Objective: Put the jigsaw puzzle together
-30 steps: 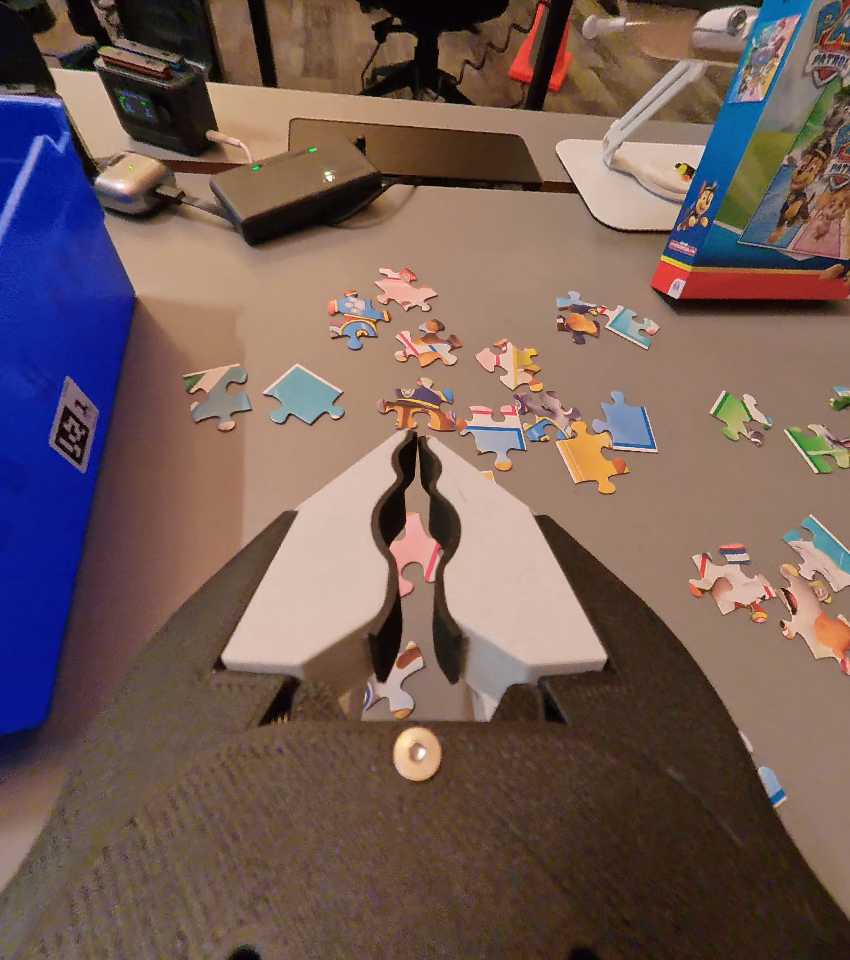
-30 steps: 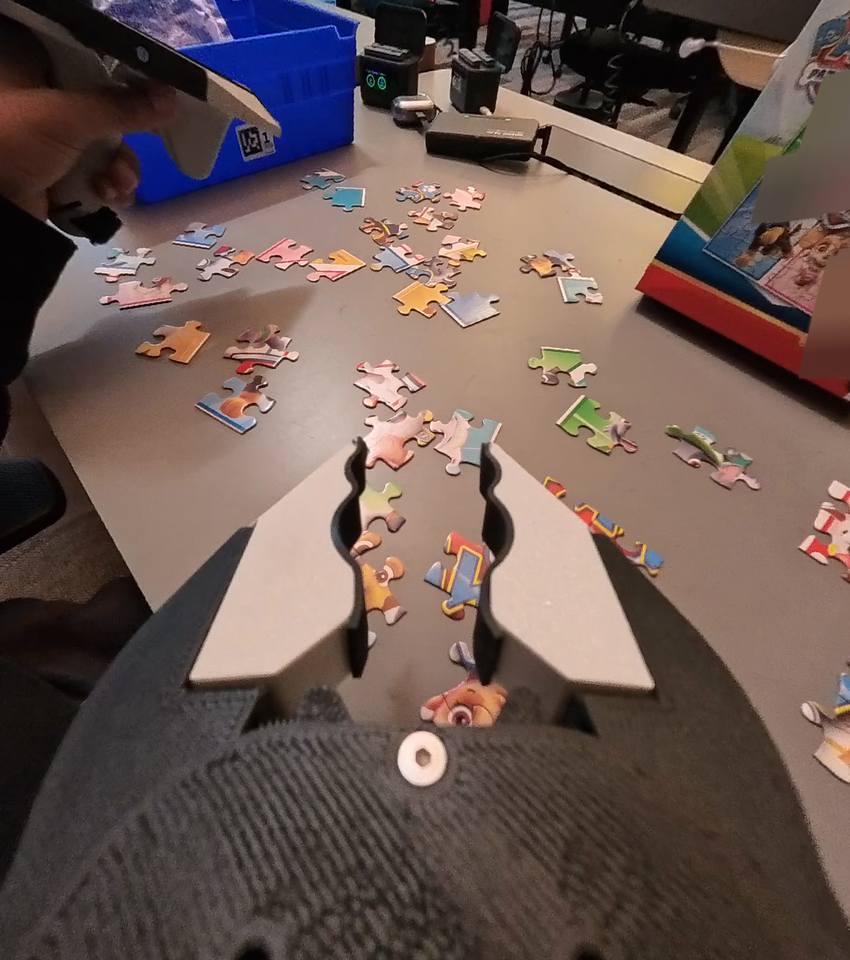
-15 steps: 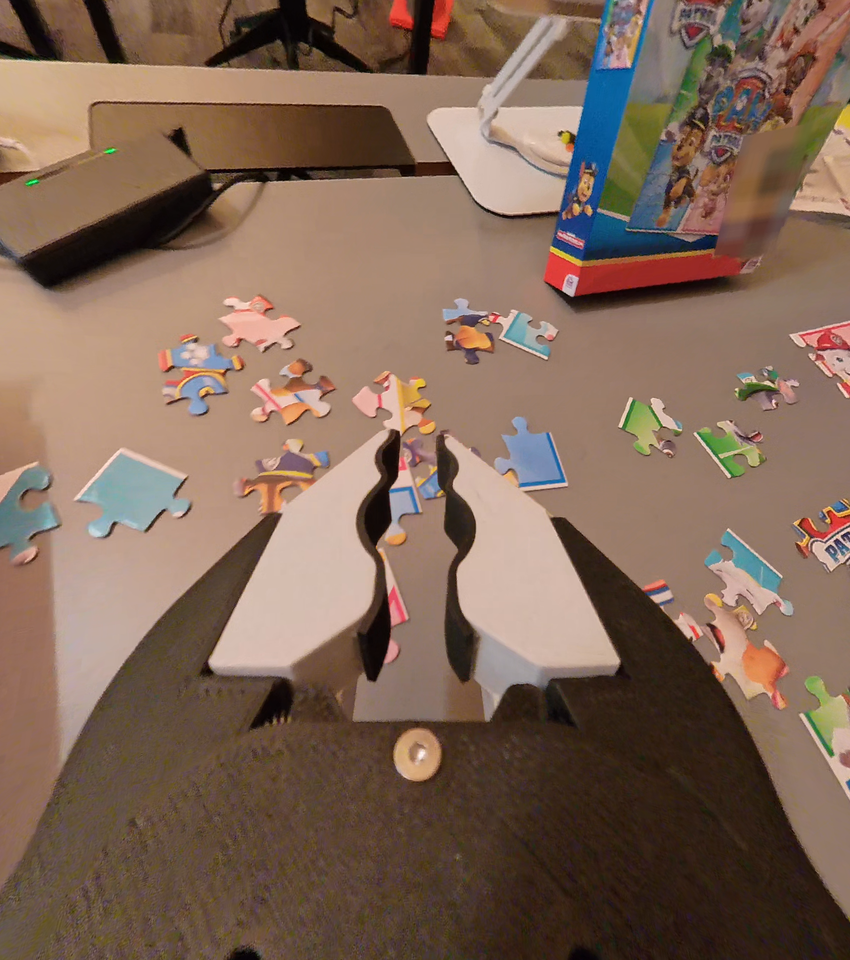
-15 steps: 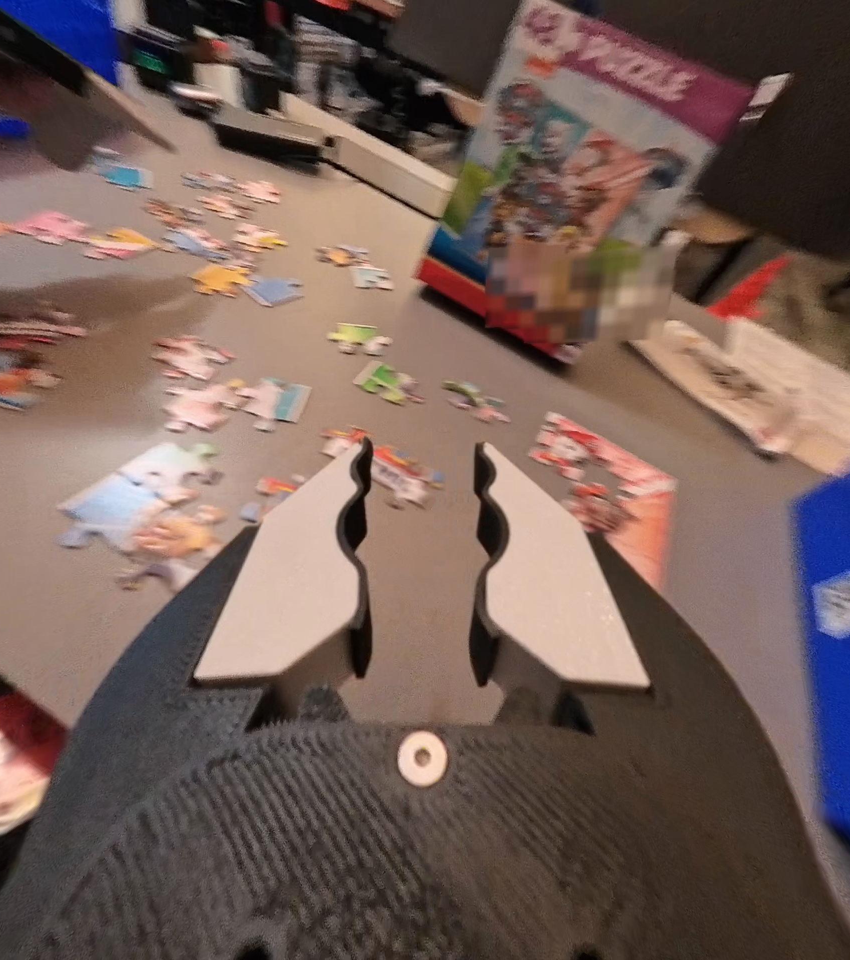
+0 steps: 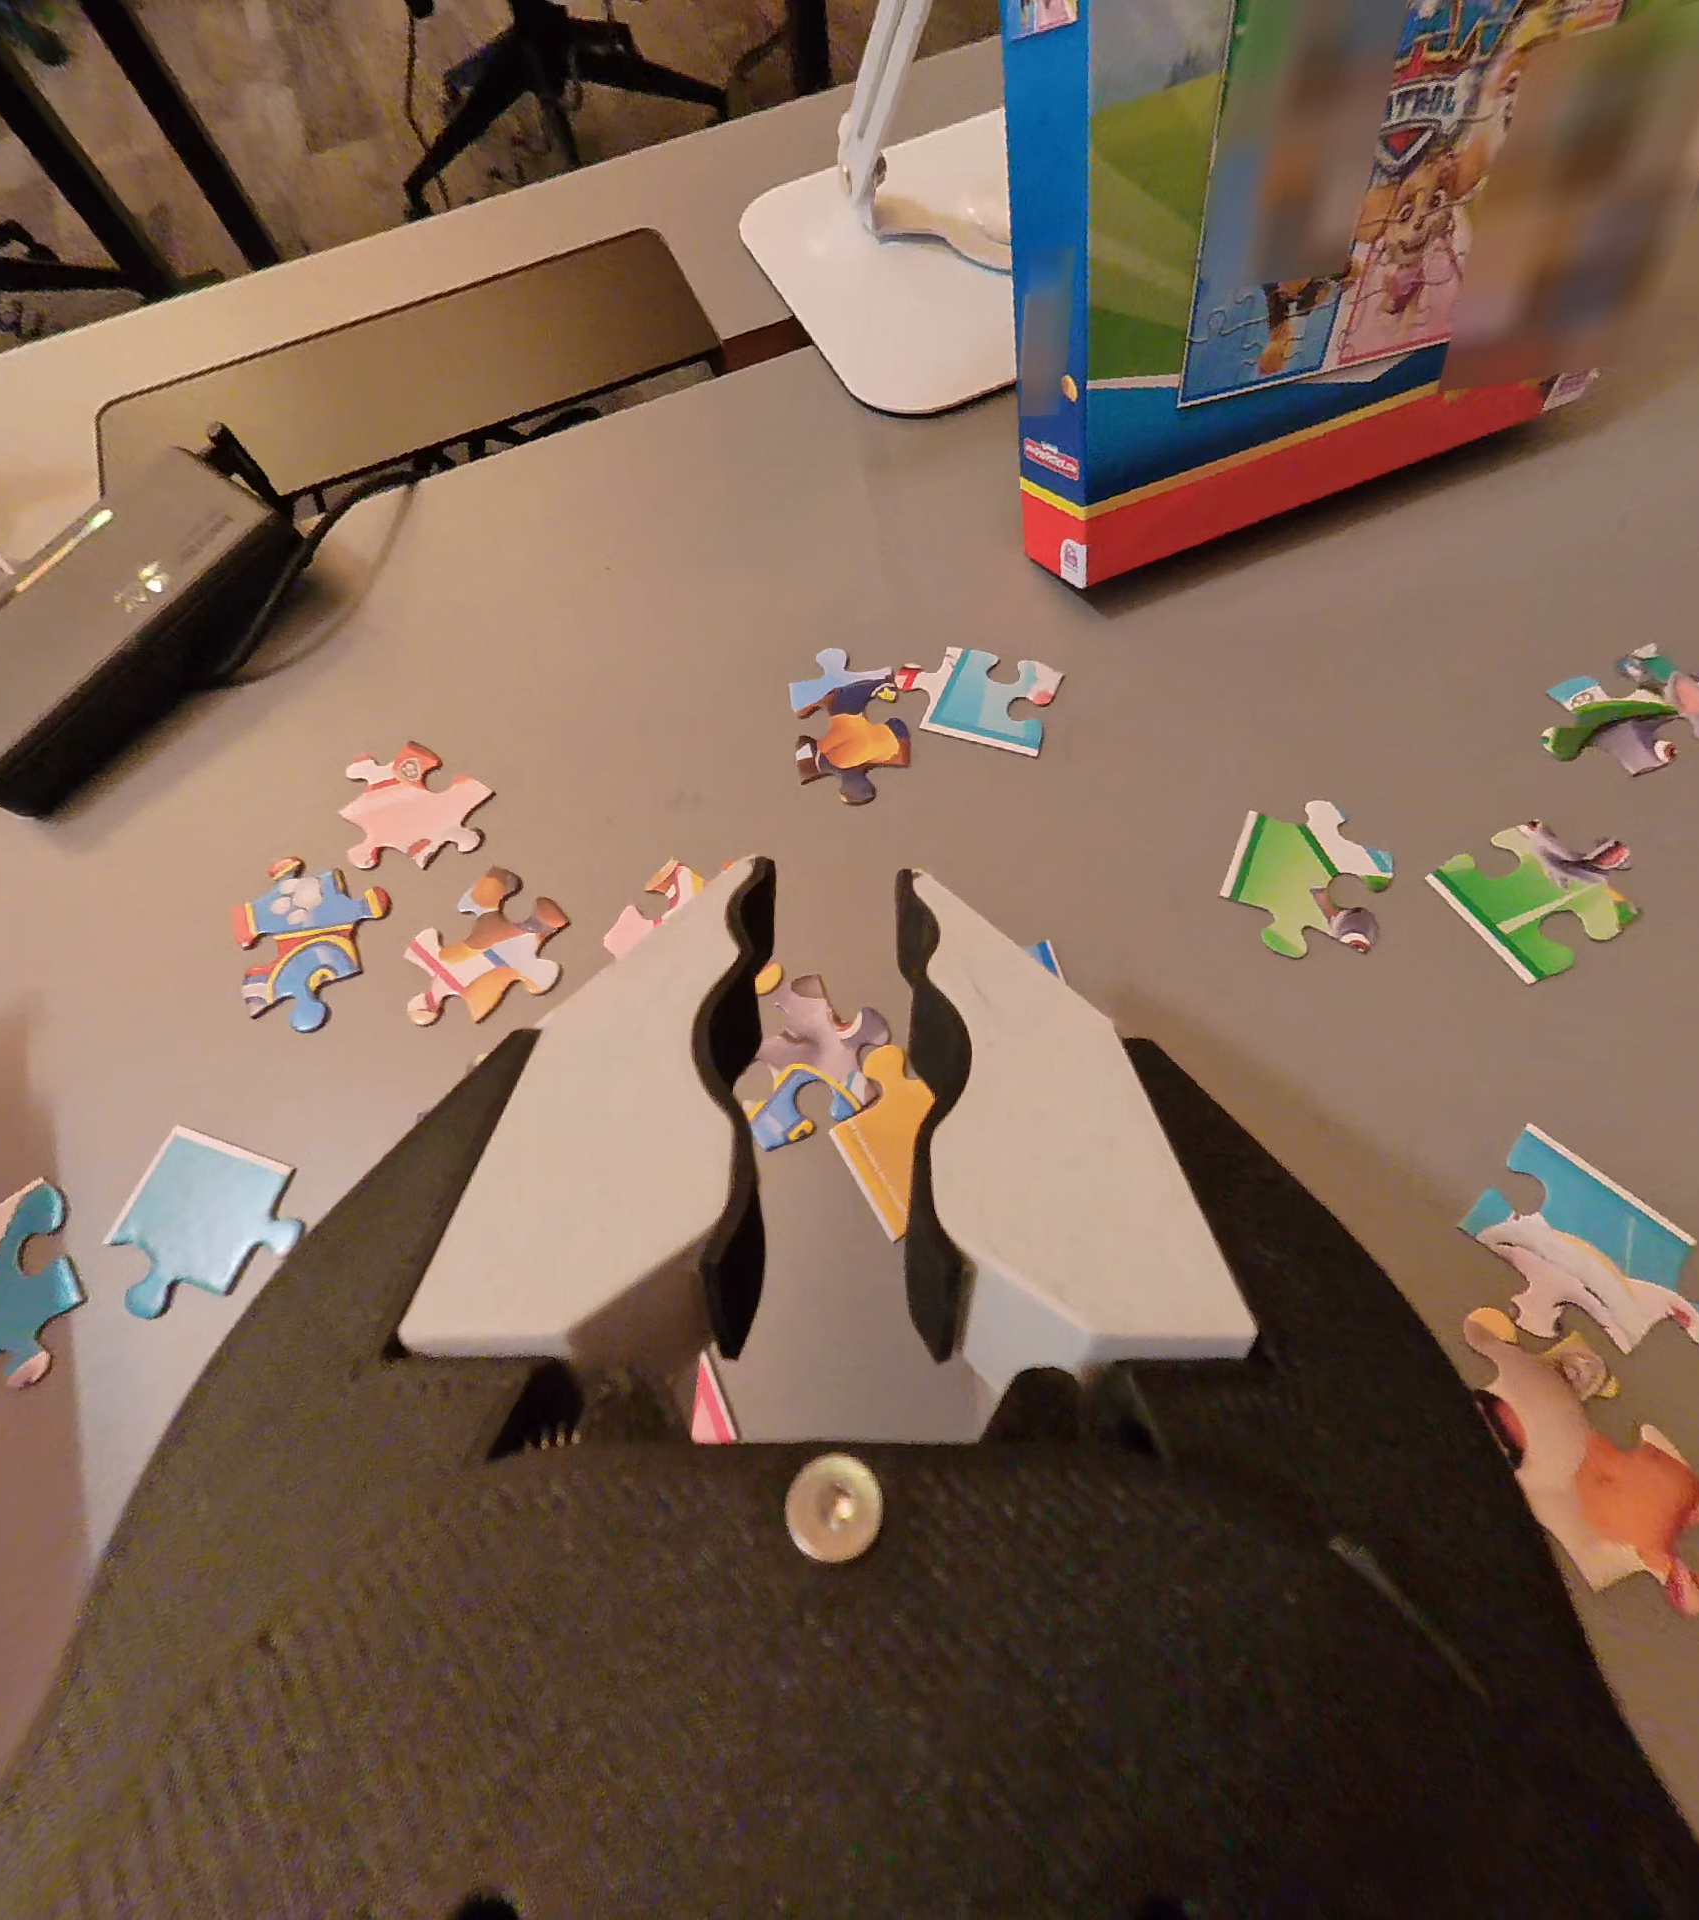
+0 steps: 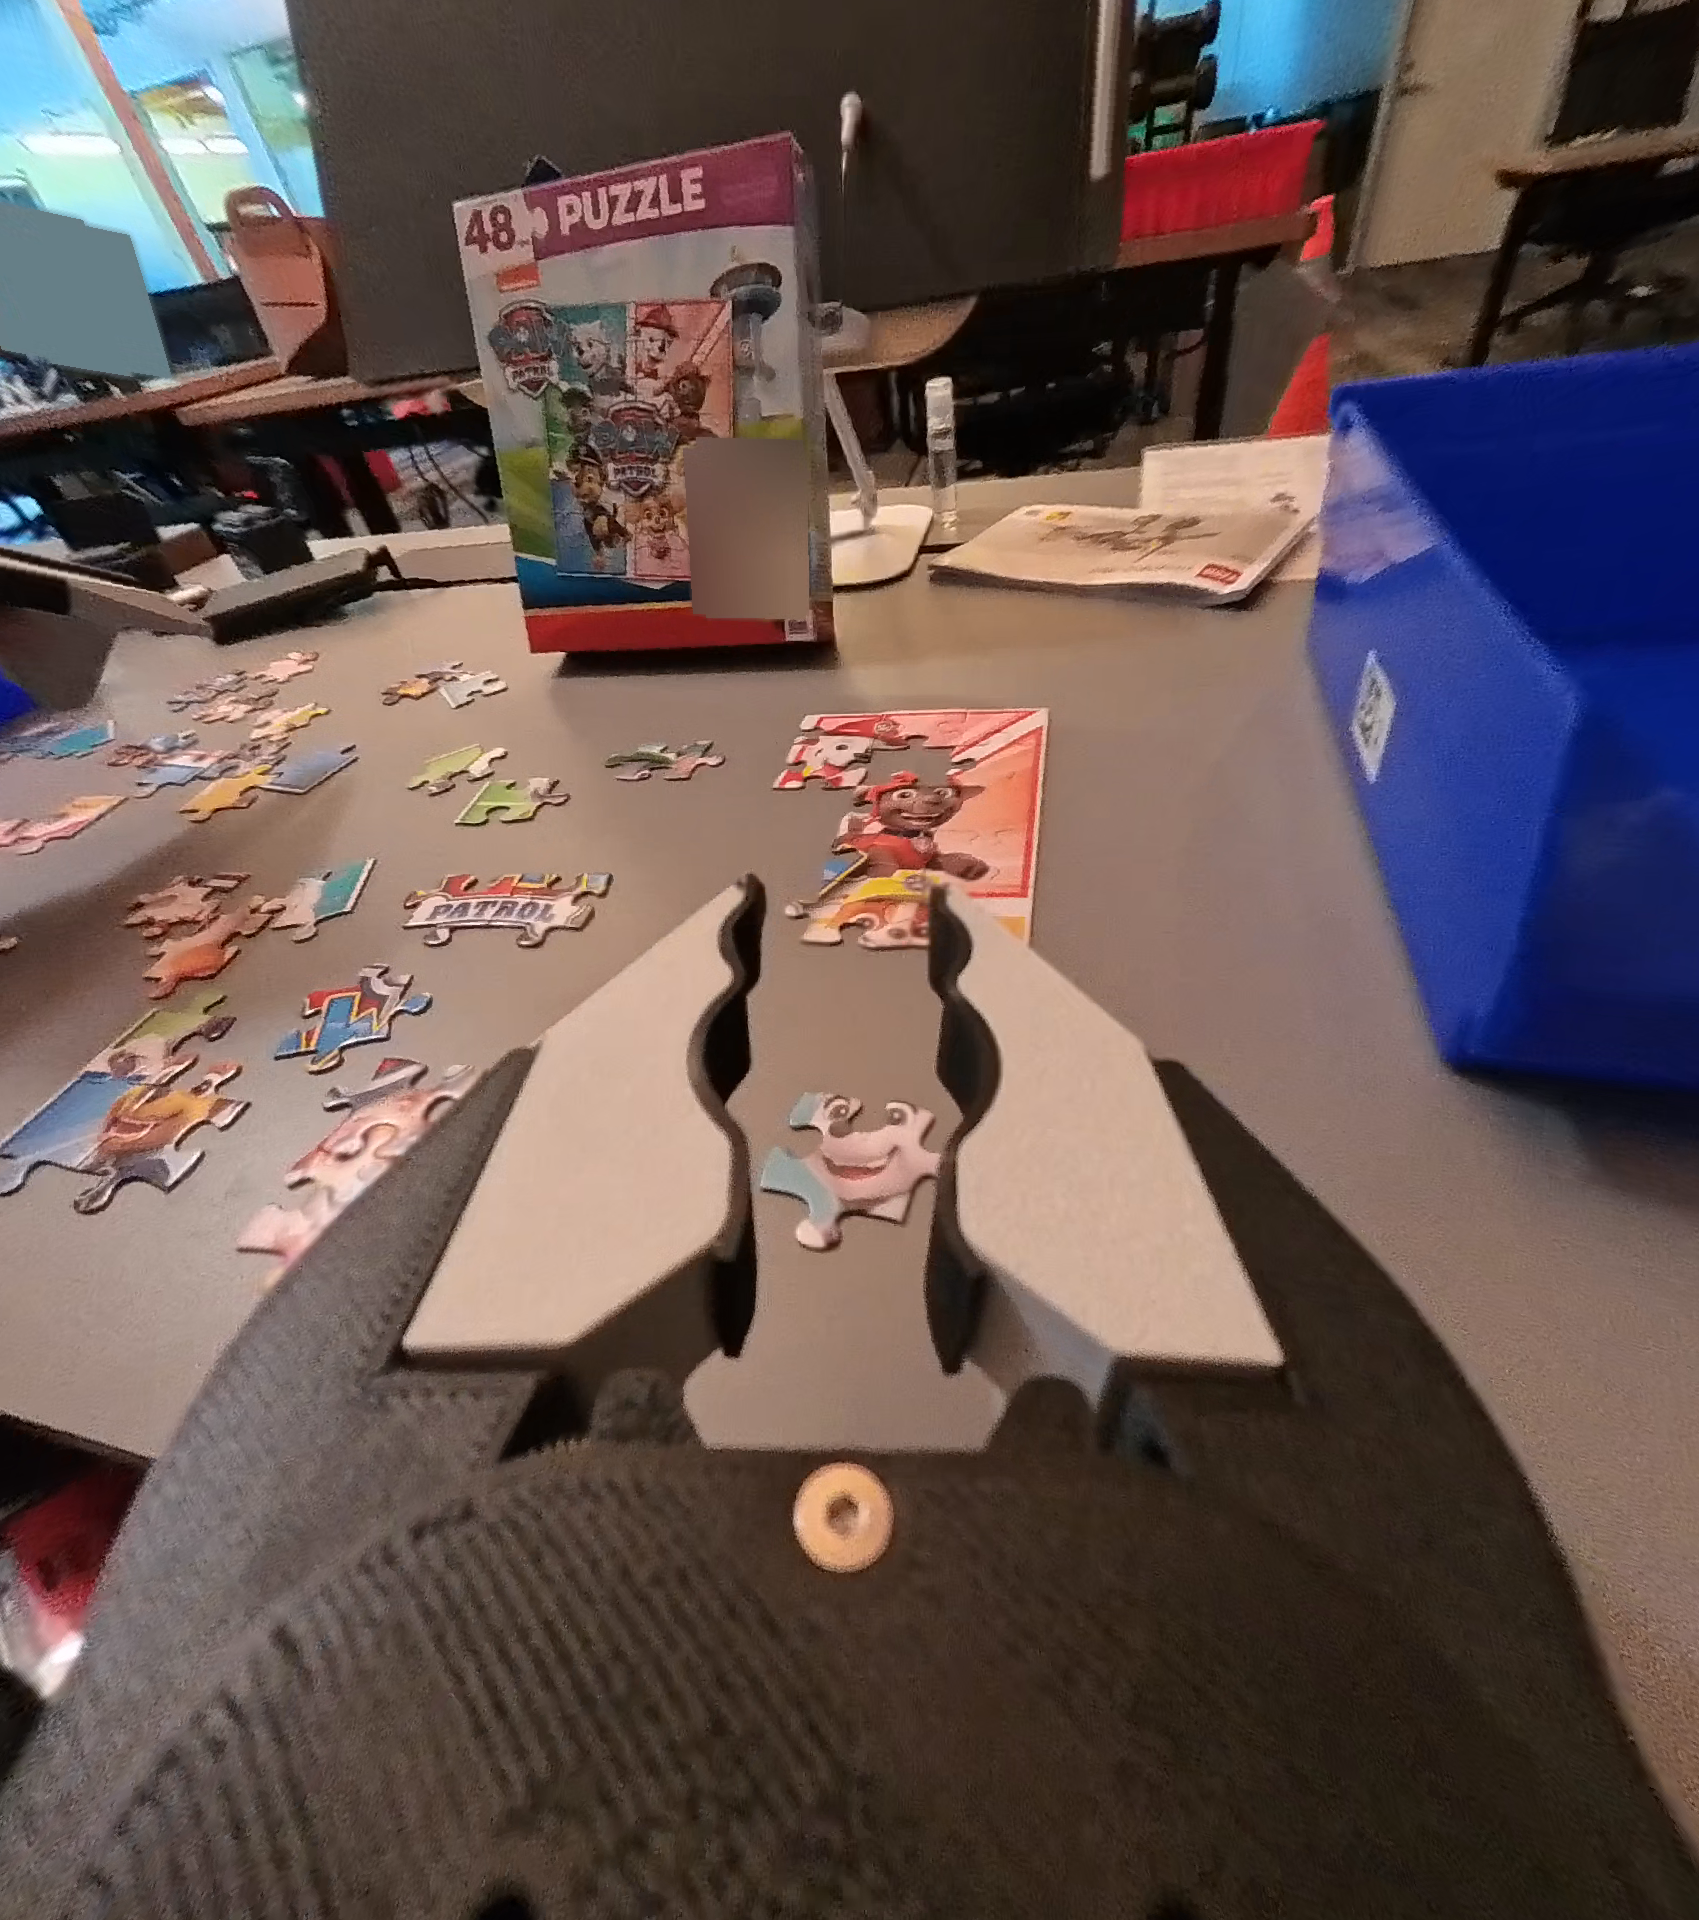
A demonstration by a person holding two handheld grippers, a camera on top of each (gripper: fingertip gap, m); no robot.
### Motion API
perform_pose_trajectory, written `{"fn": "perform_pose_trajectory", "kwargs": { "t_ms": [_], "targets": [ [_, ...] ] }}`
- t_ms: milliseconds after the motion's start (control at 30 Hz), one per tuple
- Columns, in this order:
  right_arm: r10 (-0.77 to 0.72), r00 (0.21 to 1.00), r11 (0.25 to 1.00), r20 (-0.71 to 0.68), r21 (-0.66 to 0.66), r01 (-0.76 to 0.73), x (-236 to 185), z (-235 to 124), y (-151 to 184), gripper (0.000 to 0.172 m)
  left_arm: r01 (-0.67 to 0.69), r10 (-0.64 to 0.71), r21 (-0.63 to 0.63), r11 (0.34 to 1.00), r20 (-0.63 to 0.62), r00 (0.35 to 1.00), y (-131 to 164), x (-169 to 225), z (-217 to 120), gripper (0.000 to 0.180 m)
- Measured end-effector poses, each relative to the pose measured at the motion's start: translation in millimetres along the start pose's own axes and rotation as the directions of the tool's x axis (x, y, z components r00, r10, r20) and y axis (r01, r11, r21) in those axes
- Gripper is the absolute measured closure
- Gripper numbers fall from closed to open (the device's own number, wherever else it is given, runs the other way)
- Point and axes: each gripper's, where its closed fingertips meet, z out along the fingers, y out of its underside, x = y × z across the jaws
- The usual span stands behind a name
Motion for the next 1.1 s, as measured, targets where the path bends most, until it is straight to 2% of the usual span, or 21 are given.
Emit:
{"fn": "perform_pose_trajectory", "kwargs": {
  "t_ms": [300, 533, 833, 967, 1100],
  "targets": [
    [-0.042, 0.998, 0.999, 0.043, 0.023, 0.041, -8.4, 8.1, 0.1, 0.145, 0.025, -0.026, 0.020, 0.999, 0.041, 0.999, 7.1, -8.2, -2.6, 0.159],
    [-0.029, 0.992, 0.999, 0.122, 0.048, 0.023, -32.6, 17.1, 2.2, 0.152, 0.062, -0.064, 0.033, 0.998, 0.057, 0.996, 9.4, -17.2, -9.2, 0.158],
    [-0.129, 0.988, 0.992, 0.087, 0.013, 0.128, -40.7, 23.4, 7.5, 0.152, 0.078, -0.081, 0.051, 0.996, 0.054, 0.995, 6.2, -21.3, -15.8, 0.157],
    [-0.137, 0.988, 0.989, 0.076, -0.053, 0.141, -39.5, 29.8, 17.2, 0.147, 0.111, -0.115, 0.048, 0.993, 0.070, 0.991, 8.0, -29.9, -19.8, 0.157],
    [-0.136, 0.989, 0.989, 0.064, -0.048, 0.139, -38.1, 29.8, 16.5, 0.148, 0.156, -0.159, 0.052, 0.986, 0.048, 0.986, 10.0, -37.5, -25.1, 0.156]
  ]
}}
